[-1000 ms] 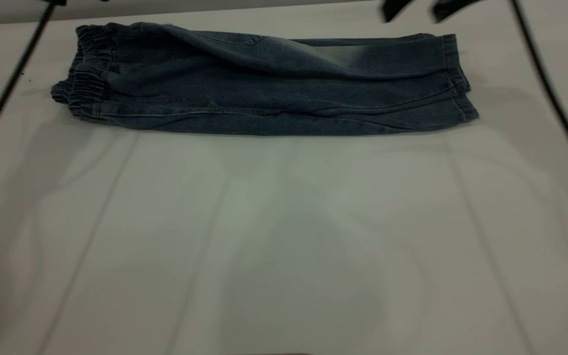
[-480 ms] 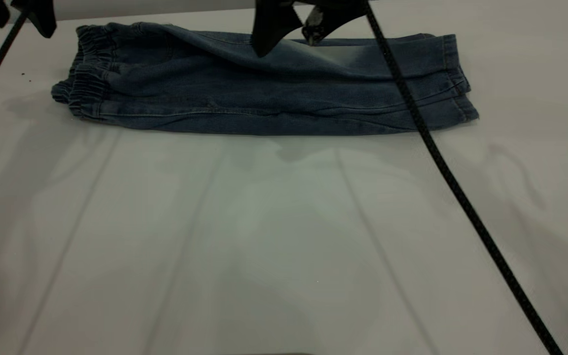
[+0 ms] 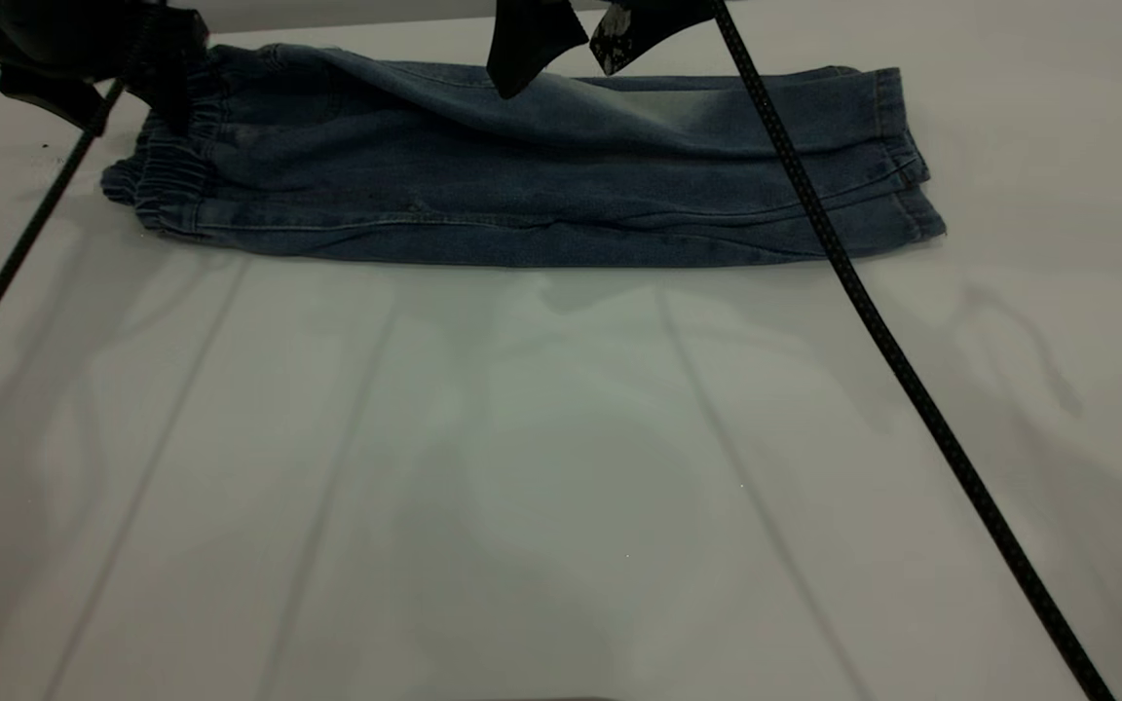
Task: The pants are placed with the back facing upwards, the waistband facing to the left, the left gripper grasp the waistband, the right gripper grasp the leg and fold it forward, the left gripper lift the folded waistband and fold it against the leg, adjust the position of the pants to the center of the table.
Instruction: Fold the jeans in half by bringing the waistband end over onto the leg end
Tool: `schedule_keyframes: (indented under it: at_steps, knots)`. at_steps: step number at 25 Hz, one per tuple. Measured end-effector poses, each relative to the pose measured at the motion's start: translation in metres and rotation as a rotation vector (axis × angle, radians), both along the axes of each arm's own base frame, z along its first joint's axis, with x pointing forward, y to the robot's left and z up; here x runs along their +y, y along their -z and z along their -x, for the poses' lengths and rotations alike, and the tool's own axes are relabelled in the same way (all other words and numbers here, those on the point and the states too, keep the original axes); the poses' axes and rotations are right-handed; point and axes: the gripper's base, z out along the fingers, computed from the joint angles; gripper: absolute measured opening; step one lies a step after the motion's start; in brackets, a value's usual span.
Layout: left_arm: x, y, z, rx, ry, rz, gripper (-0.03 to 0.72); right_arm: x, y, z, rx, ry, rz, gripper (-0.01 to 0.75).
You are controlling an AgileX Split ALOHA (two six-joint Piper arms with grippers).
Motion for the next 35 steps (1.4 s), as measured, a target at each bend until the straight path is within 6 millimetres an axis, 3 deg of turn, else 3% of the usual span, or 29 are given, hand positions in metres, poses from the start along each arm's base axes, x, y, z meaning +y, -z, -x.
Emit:
schedule_keyframes:
  at_steps: [5, 12, 16, 20, 22, 27, 35]
  knots:
    - [-0.001, 0.023, -0.003, 0.002, -0.002, 0.007, 0.482, -0.001, 0.001, -0.006, -0.046, 0.047, -0.012, 0.572]
    - [-0.002, 0.036, -0.007, -0.018, -0.005, 0.016, 0.459, -0.003, 0.029, -0.018, -0.088, 0.146, -0.013, 0.572]
    - [-0.005, 0.041, -0.012, -0.06, -0.001, 0.023, 0.33, -0.001, 0.041, -0.021, -0.108, 0.173, -0.005, 0.572]
    - [-0.013, 0.041, -0.013, -0.076, 0.022, 0.019, 0.109, 0.001, 0.055, -0.023, -0.141, 0.184, 0.022, 0.571]
    - [-0.014, 0.037, -0.013, -0.084, 0.045, 0.006, 0.094, 0.0, 0.063, -0.024, -0.14, 0.186, 0.033, 0.567]
    - [-0.014, 0.015, -0.009, -0.07, 0.13, -0.052, 0.09, 0.001, 0.078, -0.025, -0.124, 0.181, 0.047, 0.548]
    - [-0.019, -0.08, 0.001, -0.2, 0.202, -0.103, 0.09, 0.019, 0.1, -0.017, -0.095, 0.14, 0.062, 0.539]
